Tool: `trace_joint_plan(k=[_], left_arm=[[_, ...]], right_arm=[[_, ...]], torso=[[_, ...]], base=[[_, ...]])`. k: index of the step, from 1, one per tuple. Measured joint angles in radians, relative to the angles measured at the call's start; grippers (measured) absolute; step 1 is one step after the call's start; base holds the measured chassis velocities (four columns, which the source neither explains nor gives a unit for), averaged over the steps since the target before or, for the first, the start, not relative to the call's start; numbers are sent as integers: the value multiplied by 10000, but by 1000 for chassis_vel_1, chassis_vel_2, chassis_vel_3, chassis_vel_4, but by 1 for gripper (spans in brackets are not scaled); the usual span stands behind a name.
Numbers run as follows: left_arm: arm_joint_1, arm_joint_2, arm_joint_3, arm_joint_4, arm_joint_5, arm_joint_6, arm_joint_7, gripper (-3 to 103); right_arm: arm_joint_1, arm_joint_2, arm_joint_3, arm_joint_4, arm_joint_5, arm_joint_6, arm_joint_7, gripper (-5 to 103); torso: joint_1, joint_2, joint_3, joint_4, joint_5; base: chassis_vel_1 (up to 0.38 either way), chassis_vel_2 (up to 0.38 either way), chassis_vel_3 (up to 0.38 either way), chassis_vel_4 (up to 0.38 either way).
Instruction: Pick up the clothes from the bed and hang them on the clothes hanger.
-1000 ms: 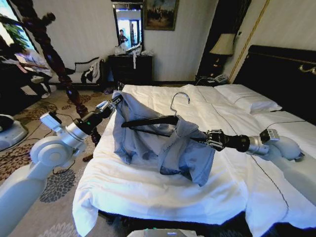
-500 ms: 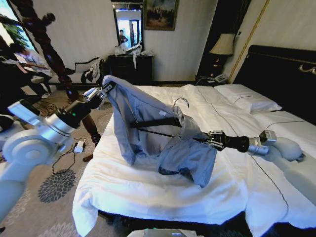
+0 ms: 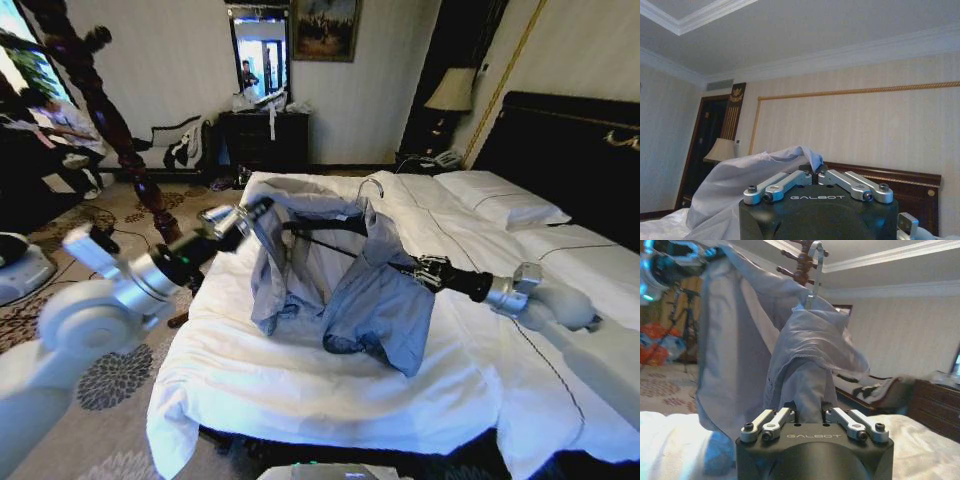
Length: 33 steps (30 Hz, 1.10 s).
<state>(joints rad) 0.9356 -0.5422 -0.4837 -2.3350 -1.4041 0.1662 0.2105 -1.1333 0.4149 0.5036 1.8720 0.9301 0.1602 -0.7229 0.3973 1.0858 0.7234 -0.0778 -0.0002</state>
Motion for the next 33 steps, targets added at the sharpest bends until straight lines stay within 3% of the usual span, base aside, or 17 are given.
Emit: trace_joint_plan(k=[4, 15, 18, 23, 27, 33], left_arm=[[-126, 20, 121, 232, 126, 4, 101, 0], [-10, 172, 222, 371, 250, 17, 501, 0], [-4, 195, 254, 310, 232, 19, 549, 0], [31, 219, 662, 108, 367, 36, 671, 0], [110, 208, 1261, -23, 871, 41, 909, 0], [189, 183, 1551, -17, 1274, 41, 1060, 0]], right_arm=[[154, 223, -372, 77, -223, 64, -193, 19], [1427, 1526, -2245, -858, -3055, 688, -685, 19], [1626, 1674, -2469, -985, -3266, 759, -725, 19], [1963, 1874, -2924, -1026, -3102, 765, -712, 19], [2074, 1908, -3182, -817, -1970, 700, -682, 19], [2022, 1812, -3107, -569, -1138, 802, -1128, 19]], torso=[[0, -1, 0, -2, 0], [0, -1, 1, 0, 3], [1, 0, 1, 0, 1], [0, 0, 0, 0, 1], [0, -1, 1, -1, 2], [0, 0, 1, -1, 2]], base=[[0, 0, 0, 0], [0, 0, 0, 0], [0, 0, 0, 0], [0, 0, 0, 0], [0, 0, 0, 0], [0, 0, 0, 0]])
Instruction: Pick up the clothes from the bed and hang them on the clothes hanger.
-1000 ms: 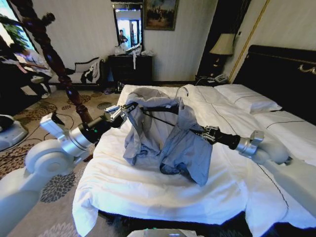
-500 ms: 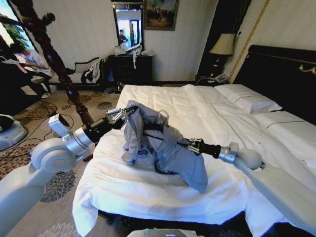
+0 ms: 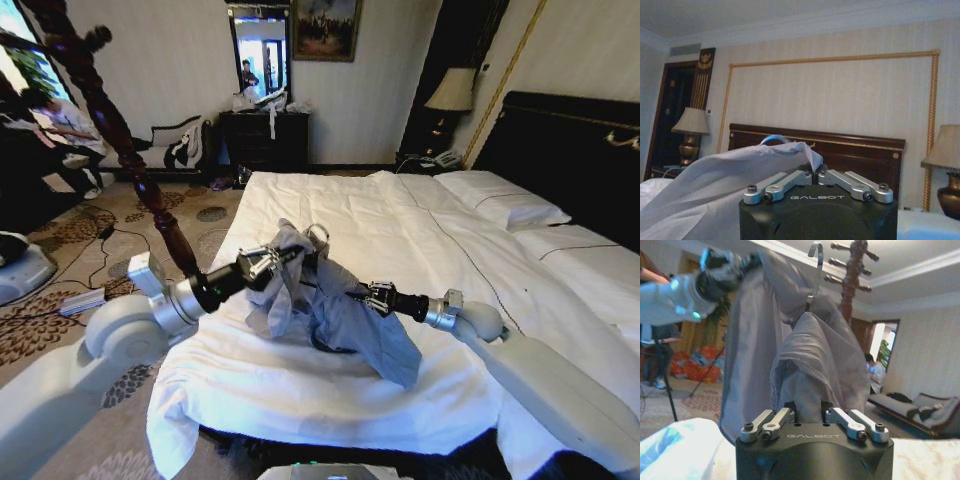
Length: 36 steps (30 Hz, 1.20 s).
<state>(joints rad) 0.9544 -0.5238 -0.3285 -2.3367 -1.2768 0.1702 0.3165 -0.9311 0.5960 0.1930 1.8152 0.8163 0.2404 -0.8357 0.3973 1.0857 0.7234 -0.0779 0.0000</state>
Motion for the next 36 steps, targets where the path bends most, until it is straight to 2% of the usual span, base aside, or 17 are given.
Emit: trace_joint_plan(k=[7, 8, 9, 12, 14, 15, 17, 20, 22, 23, 25, 28, 29, 30, 31, 32, 36], left_arm=[[262, 126, -29, -180, 304, 52, -17, -1], [305, 169, -73, -230, 343, 64, -23, 4], [392, 294, -187, -358, 452, 85, -35, 15], [453, 438, -297, -461, 584, 85, -71, 20], [519, 551, -427, -483, 751, 15, -125, 31], [519, 551, -427, -483, 751, 15, -125, 31], [641, 608, -550, -463, 1004, -159, -127, 42], [765, 612, -630, -413, 1205, -281, -37, 47], [892, 564, -760, -333, 1373, -395, 105, 58], [928, 500, -848, -285, 1417, -509, 167, 64], [945, 426, -945, -231, 1449, -728, 256, 64], [992, 311, -1211, -63, 1496, -1621, 681, 80], [999, 298, -1258, -37, 1496, -1783, 750, 80], [999, 273, -1334, 6, 1476, -2036, 822, 85], [999, 273, -1334, 6, 1476, -2036, 822, 85], [977, 217, -1448, 71, 1352, -2320, 877, 95], [940, 155, -1585, 201, 1237, -2511, 877, 100]], right_arm=[[-40, -99, 524, 267, 587, 128, -66, 19], [-41, -128, 608, 270, 632, 128, -63, 19], [-44, -211, 787, 279, 847, 126, -55, 19], [-69, -274, 922, 328, 1215, 103, -29, 19], [-112, -324, 1063, 400, 1651, 88, -8, 19], [-112, -324, 1063, 400, 1651, 88, -8, 19], [-198, -407, 1243, 506, 2165, 68, -6, 19], [-289, -515, 1402, 615, 2651, 2, 35, 19], [-359, -653, 1577, 723, 3289, -71, 138, 19], [-379, -720, 1665, 769, 3623, -99, 188, 19], [-401, -792, 1773, 811, 4002, -146, 216, 19], [-528, -993, 2104, 928, 5117, -262, 280, 19], [-570, -1034, 2178, 950, 5302, -294, 296, 19], [-645, -1092, 2307, 976, 5542, -331, 305, 19], [-645, -1092, 2307, 976, 5542, -331, 305, 19], [-762, -1163, 2507, 998, 5796, -354, 273, 19], [-1032, -1317, 2891, 1156, 6048, -402, 203, 19]], torso=[[0, 0, 0, 0, -1], [0, 0, 0, 0, 0], [0, 0, 0, 0, 0], [0, 0, 0, 0, 1], [0, 0, 0, 0, 1], [0, 0, 0, 0, 1], [0, 0, 0, 0, 1], [0, 0, 0, 0, 1], [0, 0, 0, 0, 1], [0, 0, 0, 0, 1], [0, 0, 0, 1, -1], [0, 0, 0, 0, 0], [0, 0, 0, 0, 0], [0, 0, 0, 0, 0], [0, 0, 0, 0, 0], [0, 0, 0, 0, 0], [0, 0, 0, -1, 1]], base=[[0, 0, 0, 0], [0, 0, 0, 0], [0, 0, 0, 0], [0, 0, 0, 0], [0, 0, 0, 0], [0, 0, 0, 0], [0, 0, 0, 0], [0, 0, 0, 0], [0, 0, 0, 0], [0, 0, 0, 0], [0, 0, 0, 0], [0, 0, 0, 0], [0, 0, 0, 0], [0, 0, 0, 0], [0, 0, 0, 0], [0, 0, 0, 0], [0, 0, 0, 0]])
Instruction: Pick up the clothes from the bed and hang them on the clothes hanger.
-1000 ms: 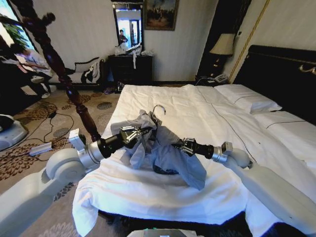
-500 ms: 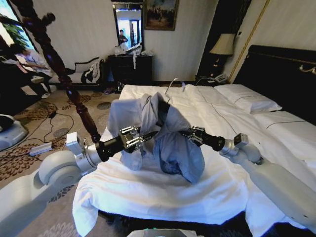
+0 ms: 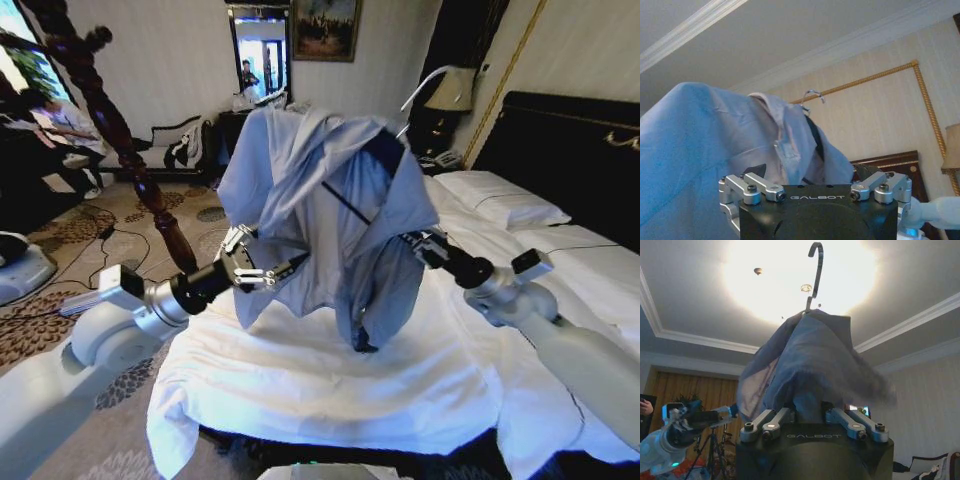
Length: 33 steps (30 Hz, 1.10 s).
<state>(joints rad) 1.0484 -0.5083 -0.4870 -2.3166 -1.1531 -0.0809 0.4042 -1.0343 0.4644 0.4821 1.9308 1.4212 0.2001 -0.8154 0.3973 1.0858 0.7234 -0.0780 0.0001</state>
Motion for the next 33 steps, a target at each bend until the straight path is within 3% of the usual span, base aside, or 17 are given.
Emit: trace_joint_plan(k=[7, 10, 14, 18, 27, 29, 33], left_arm=[[58, -146, 143, -73, 314, 13, -242, 100], [62, -129, -164, -72, 91, -20, -296, 100], [123, 67, -477, -147, 23, -157, -276, 100], [96, 201, -516, -171, 58, -218, -162, 100], [-455, 1245, -362, 1439, -21, -233, 392, 100], [-458, 1333, -332, 1469, -60, -220, 455, 100], [-282, 2179, -21, 1307, -363, 5, 1020, 100]], right_arm=[[-261, -234, 305, 139, -602, -51, -177, 19], [-354, -305, 375, -152, -1479, -6, -178, 19], [-357, -245, 77, -809, -2454, 216, -256, 19], [-230, -80, -202, -1108, -2634, 263, -315, 19], [-266, -14, -317, -1282, -3388, 405, -2623, 19], [-272, -7, -319, -1271, -3495, 422, -2692, 19], [-307, 33, -413, -1266, -4085, 508, -3233, 19]], torso=[[0, 0, 0, 1, -2], [0, 0, 0, 1, -3], [0, 0, 0, 1, 1], [-1, 0, 0, 1, 2], [0, 0, 0, 1, -4], [0, 1, 1, 1, -5], [0, 0, 1, 1, -1]], base=[[0, 0, 0, 0], [0, 0, 0, 0], [0, 0, 0, 0], [0, 0, 0, 0], [0, 0, 0, 0], [0, 0, 0, 0], [0, 0, 0, 0]])
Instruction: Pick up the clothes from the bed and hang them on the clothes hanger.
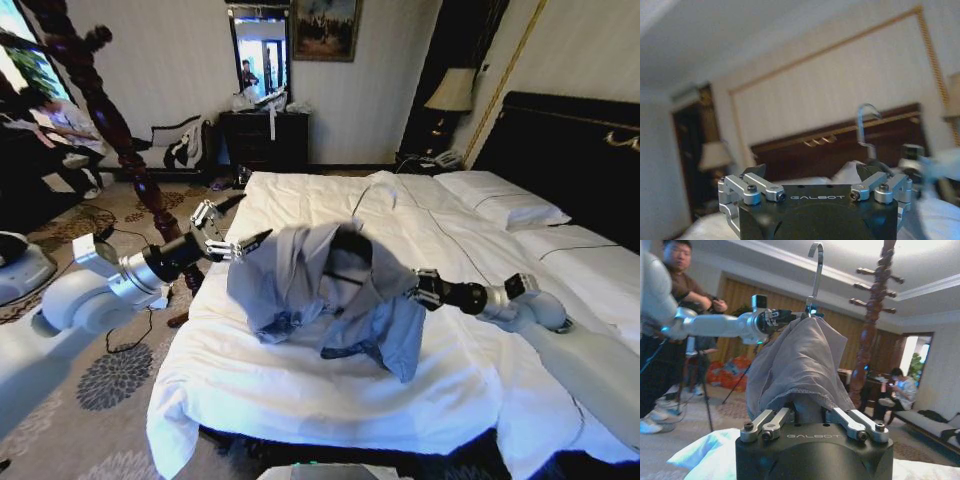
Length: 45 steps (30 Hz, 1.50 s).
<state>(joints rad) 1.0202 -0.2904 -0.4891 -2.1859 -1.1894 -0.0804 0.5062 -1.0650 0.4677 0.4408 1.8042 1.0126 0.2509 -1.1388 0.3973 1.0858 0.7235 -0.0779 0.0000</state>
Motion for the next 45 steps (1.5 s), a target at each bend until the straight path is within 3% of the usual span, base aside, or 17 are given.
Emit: trace_joint_plan(k=[5, 9, 18, 27, 30, 31, 34, 37, 43, 45], left_arm=[[219, 738, 446, -481, -270, 255, 508, 100], [261, 953, 765, -521, -234, 406, 726, 100], [260, 1188, 1592, -243, 395, 535, 1109, 102], [132, 1554, 2097, -242, 1220, 839, 1733, 95], [105, 1534, 2113, -239, 1895, 865, 1946, 82], [105, 1534, 2113, -239, 1895, 865, 1946, 82], [107, 1430, 2136, -227, 2070, 995, 2078, 66], [98, 1325, 2189, -216, 2113, 1057, 2188, 60], [113, 1108, 2270, -42, 2395, 1193, 2659, 34], [114, 1089, 2270, -8, 2463, 1194, 2756, 34]], right_arm=[[45, -73, -2, 42, -180, 0, -406, 19], [70, -73, -18, 147, -312, 0, -611, 19], [63, 24, 109, 380, -825, 70, -1146, 19], [212, 168, 159, 333, -1126, 129, -1218, 19], [180, 198, 174, 331, -1199, 153, -1133, 19], [180, 198, 174, 331, -1199, 153, -1133, 19], [198, 206, 170, 350, -1225, 160, -1118, 19], [240, 206, 113, 446, -1248, 160, -1110, 19], [222, 136, 87, 727, -1359, 191, -918, 19], [211, 115, 94, 762, -1382, 207, -889, 19]], torso=[[-1, 0, 0, 0, 0], [0, 1, -1, 0, -1], [-1, 1, -1, 0, -1], [-1, 1, -1, 0, 0], [0, 1, 0, 0, 0], [0, 1, 0, 0, 0], [-1, 1, -1, 0, 0], [0, 1, -1, 0, 0], [-1, -1, -1, 0, -1], [-1, -1, 0, 0, -1]], base=[[0, 0, 0, 0], [0, 0, 0, 0], [0, 0, 0, 0], [0, 0, 0, 0], [0, 0, 0, 0], [0, 0, 0, 0], [0, 0, 0, 0], [0, 0, 0, 0], [0, 0, 0, 0], [0, 0, 0, 0]])
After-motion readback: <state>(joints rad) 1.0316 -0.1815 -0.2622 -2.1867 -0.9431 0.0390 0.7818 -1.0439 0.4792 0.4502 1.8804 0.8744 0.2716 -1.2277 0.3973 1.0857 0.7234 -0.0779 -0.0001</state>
